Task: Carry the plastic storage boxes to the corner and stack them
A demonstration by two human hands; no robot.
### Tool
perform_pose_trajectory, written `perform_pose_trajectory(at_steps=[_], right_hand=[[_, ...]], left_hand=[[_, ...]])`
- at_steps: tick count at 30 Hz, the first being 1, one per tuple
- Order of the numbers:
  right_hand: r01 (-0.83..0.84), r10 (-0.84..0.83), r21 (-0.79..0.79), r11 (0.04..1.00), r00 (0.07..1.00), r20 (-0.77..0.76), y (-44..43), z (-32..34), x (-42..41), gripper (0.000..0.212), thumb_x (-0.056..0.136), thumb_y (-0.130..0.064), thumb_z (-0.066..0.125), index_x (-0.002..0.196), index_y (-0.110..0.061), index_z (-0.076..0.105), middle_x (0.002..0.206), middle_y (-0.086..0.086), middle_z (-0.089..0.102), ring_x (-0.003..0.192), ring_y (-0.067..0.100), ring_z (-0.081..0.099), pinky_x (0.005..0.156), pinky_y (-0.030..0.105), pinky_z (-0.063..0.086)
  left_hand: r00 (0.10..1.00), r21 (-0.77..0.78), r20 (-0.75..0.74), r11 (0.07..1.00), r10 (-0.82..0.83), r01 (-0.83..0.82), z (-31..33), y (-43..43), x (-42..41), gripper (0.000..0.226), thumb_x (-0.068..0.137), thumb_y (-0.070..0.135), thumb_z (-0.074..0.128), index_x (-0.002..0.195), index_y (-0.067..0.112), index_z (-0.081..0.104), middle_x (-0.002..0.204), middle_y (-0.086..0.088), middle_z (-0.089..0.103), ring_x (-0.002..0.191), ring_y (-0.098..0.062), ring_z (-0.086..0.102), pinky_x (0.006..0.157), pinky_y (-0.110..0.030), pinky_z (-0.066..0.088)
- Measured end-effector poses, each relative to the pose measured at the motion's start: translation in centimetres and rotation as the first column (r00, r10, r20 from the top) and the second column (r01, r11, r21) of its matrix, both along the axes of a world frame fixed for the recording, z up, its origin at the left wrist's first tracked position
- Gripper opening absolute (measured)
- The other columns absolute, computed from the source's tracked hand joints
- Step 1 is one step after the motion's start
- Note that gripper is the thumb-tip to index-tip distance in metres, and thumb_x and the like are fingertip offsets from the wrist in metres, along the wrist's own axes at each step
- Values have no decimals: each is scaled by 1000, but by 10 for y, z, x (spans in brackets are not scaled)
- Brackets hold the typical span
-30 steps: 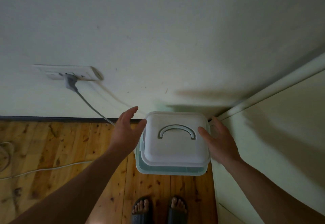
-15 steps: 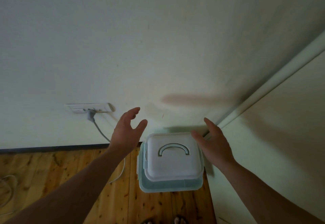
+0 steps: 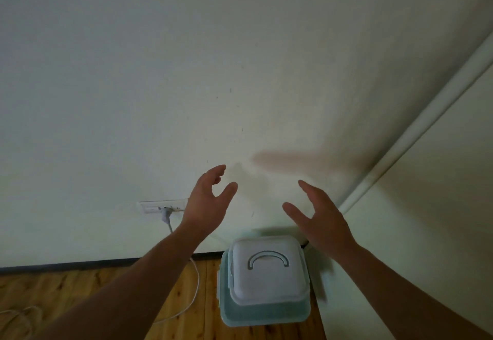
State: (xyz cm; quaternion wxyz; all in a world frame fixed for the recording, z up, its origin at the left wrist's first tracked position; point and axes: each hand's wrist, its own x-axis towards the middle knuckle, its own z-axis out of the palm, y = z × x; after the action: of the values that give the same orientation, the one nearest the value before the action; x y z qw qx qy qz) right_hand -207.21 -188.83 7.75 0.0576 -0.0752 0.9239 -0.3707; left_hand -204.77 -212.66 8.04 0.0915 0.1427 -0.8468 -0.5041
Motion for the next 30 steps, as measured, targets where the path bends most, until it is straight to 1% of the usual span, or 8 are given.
perform_pose_trajectory(at_steps=[8, 10, 15, 19, 21, 24, 27, 30], right_hand=[[28, -31, -55, 998, 998, -55, -7, 69, 19, 73, 85, -64, 55, 148, -37, 31, 152, -12, 34, 134, 5, 36, 101, 24, 30], [23, -27, -58, 998, 997, -76, -9, 85, 22, 73, 85, -64, 54, 148, -37, 31, 151, -11, 35, 134, 6, 37, 100, 25, 30], [23, -31, -54, 998, 988, -151, -9, 131, 30, 73, 86, -64, 53, 148, -34, 31, 151, -8, 36, 133, 9, 40, 97, 25, 31], [53, -65, -63, 997, 978, -199, 1, 165, 47, 72, 87, -61, 54, 148, -30, 32, 151, -4, 37, 133, 13, 41, 102, 29, 33], [61, -78, -87, 994, 976, -202, 7, 179, 60, 71, 87, -62, 55, 148, -31, 34, 151, -5, 38, 133, 13, 42, 104, 32, 35], [79, -108, -180, 980, 981, -160, 20, 194, 80, 71, 84, -63, 58, 145, -33, 37, 151, -7, 39, 132, 13, 43, 107, 37, 38], [73, -108, -212, 975, 982, -158, 38, 207, 107, 70, 85, -62, 59, 145, -32, 38, 150, -8, 40, 131, 12, 44, 107, 38, 38], [95, -135, -231, 968, 977, -163, 60, 221, 131, 70, 85, -60, 59, 144, -31, 39, 150, -8, 41, 130, 11, 45, 107, 38, 38]], left_hand=[[997, 40, -58, 998, -42, 45, 77, -5, 7, 43, 91, 35, 62, 132, 29, 52, 131, 12, 56, 114, -1, 51, 93, -20, 36], [996, 51, -78, 997, -47, 51, 96, -3, 11, 42, 91, 34, 63, 131, 29, 53, 129, 12, 57, 114, -2, 52, 94, -21, 38], [988, 0, -115, 995, -101, 102, 140, 5, 20, 43, 91, 34, 63, 132, 27, 53, 128, 13, 58, 114, -4, 53, 96, -24, 40], [983, 13, -130, 991, -127, 130, 169, 21, 35, 44, 91, 33, 63, 133, 25, 53, 125, 13, 58, 112, -5, 54, 97, -26, 41], [982, 30, -142, 991, -124, 129, 182, 30, 46, 43, 91, 35, 63, 132, 27, 53, 122, 15, 59, 109, -3, 55, 93, -24, 41], [978, 57, -157, 988, -136, 146, 198, 44, 61, 41, 91, 38, 60, 131, 29, 53, 116, 16, 59, 106, -2, 55, 88, -23, 39], [973, 90, -180, 983, -143, 161, 213, 61, 82, 41, 92, 39, 59, 131, 30, 53, 116, 14, 60, 105, -3, 56, 85, -20, 38], [967, 115, -192, 975, -168, 193, 223, 80, 101, 40, 92, 38, 60, 130, 30, 53, 113, 17, 60, 99, 5, 55, 75, -12, 37]])
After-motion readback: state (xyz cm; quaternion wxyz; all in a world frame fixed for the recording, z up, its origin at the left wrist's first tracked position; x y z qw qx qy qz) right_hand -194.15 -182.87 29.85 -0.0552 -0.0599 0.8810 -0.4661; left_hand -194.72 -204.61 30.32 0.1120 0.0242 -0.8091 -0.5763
